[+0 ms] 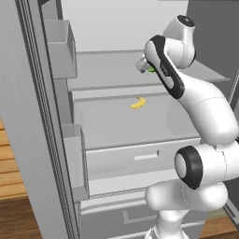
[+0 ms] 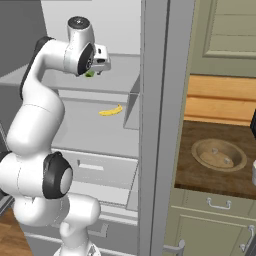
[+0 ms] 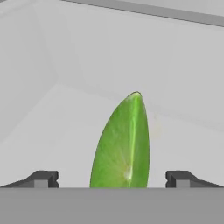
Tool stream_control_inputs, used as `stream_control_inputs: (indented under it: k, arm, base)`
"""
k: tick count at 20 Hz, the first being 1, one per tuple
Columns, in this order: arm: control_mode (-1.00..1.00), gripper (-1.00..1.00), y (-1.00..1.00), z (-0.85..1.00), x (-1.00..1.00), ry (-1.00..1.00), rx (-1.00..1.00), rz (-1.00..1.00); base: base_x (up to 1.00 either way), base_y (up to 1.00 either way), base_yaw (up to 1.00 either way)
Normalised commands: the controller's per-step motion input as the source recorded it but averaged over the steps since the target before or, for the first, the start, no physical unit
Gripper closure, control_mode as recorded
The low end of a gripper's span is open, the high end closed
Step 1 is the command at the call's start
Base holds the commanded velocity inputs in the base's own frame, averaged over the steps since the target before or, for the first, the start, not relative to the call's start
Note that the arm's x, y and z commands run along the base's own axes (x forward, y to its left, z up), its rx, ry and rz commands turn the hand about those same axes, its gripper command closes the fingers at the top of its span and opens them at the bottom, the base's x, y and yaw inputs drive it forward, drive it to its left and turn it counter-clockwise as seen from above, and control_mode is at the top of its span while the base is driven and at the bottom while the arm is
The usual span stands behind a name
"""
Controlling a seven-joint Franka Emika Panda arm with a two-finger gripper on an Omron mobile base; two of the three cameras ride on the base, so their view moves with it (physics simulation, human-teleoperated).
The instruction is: Grab a lemon wedge from the fridge and one ice cube from the ice bowl, and put them in the glass of lemonade.
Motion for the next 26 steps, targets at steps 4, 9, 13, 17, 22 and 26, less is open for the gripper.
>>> stream_control_inputs:
  k: [4, 9, 13, 17, 22, 26]
  arm:
    - [-1.00, 1.00, 0.00, 0.00, 0.00, 0.00, 0.00, 0.00]
    - [-1.00, 1.00, 0.00, 0.00, -0.06, 0.00, 0.00, 0.00]
    - [-1.00, 1.00, 0.08, 0.00, -0.56, 0.00, 0.00, 0.03]
    - [-1.00, 1.00, 0.20, 0.00, -0.98, 0.00, 0.00, 0.01]
    - [-1.00, 1.00, 0.27, -0.02, -1.00, 0.00, 0.00, 0.00]
    - [-1.00, 1.00, 0.21, -0.03, -1.00, 0.00, 0.00, 0.00]
  base:
    - [0.00, 0.00, 0.00]
    - [0.00, 0.00, 0.00]
    - [0.00, 0.00, 0.00]
    - [0.00, 0.00, 0.00]
    - [0.00, 0.00, 0.00]
    - [0.00, 0.00, 0.00]
